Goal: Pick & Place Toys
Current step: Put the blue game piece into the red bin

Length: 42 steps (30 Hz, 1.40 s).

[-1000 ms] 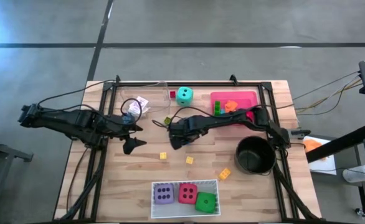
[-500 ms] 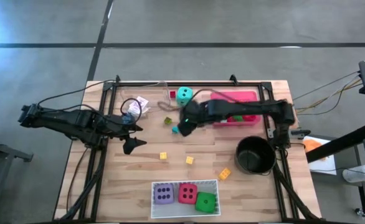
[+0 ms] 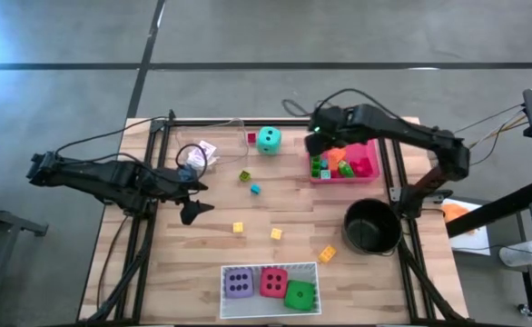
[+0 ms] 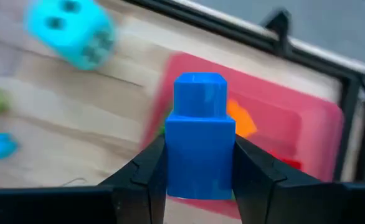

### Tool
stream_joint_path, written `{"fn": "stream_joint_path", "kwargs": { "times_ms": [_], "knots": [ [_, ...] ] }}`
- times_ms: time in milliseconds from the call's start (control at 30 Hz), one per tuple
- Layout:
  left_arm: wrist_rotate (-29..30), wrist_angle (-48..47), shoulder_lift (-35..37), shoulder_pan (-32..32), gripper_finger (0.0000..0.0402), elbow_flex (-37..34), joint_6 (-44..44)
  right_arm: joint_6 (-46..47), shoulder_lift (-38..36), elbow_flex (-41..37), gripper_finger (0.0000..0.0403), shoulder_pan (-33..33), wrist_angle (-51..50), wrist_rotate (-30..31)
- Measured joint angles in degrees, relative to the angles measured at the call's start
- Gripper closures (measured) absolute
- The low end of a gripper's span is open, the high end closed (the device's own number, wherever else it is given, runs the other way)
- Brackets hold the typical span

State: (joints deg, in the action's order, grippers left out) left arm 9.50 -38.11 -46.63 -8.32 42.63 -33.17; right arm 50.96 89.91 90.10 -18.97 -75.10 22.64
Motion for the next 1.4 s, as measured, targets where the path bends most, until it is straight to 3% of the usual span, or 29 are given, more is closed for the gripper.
{"fn": "stream_joint_path", "kwargs": {
  "times_ms": [267, 600, 1000, 1400],
  "knots": [
    [-0.09, 1.07, -0.02, 0.00, 0.0019, -1.07, -1.76, -1.51, -7.10, -13.69, 0.0277, -9.69, 3.36, -7.57],
    [-0.26, 4.22, -0.02, 0.04, 0.0019, -1.07, -1.51, -4.46, -7.20, -25.62, 0.0277, -16.87, 11.76, -13.59],
    [-0.26, 4.22, -0.02, 0.04, 0.0019, -1.07, -1.54, -7.98, -2.04, -28.02, 0.0277, -24.79, 14.18, -15.24],
    [-0.28, 4.01, -0.02, 0.04, 0.0019, -1.07, -2.84, -10.71, 5.81, -27.15, 0.0277, -25.35, 14.97, -16.54]
  ]
}}
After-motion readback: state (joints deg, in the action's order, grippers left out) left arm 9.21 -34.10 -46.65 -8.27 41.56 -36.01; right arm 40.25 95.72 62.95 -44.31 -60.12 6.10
